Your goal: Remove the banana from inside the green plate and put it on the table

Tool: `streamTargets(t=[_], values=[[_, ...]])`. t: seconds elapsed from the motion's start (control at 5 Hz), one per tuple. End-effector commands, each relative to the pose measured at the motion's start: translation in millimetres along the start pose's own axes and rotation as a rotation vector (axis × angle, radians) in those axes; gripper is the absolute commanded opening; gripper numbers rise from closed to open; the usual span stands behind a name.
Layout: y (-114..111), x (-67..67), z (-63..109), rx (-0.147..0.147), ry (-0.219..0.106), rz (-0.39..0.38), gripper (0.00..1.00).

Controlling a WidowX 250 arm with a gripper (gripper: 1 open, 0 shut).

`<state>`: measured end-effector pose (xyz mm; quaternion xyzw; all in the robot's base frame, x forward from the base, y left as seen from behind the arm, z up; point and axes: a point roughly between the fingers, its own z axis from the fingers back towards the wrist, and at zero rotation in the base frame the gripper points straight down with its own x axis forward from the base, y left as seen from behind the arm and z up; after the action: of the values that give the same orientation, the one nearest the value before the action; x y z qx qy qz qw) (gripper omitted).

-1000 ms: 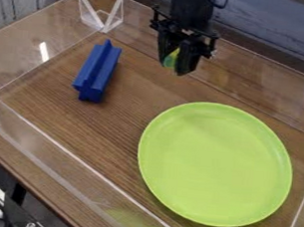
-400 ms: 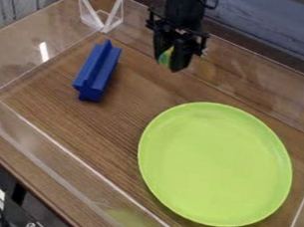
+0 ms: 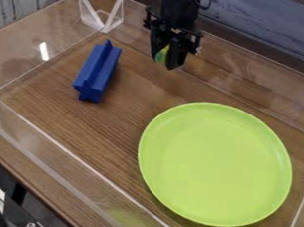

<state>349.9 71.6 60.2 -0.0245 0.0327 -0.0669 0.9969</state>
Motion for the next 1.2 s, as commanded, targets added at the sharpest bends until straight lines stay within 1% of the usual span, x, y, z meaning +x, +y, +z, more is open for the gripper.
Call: streamTargets(t=[0.0,0.2,0.4,0.6,1.0], values=[[13.1,11.7,17.4,0.029,-0.068,0.006,0.00],[18.5,14.6,14.0,0.032,-0.068,0.008,0.00],[20.8,14.6,13.0,0.037,-0.066,0.010,1.00],[21.3,11.9,19.3,0.046,-0.074,0.013,1.00],[23.2,7.2,7.8,0.059,-0.067,-0.035,1.00]])
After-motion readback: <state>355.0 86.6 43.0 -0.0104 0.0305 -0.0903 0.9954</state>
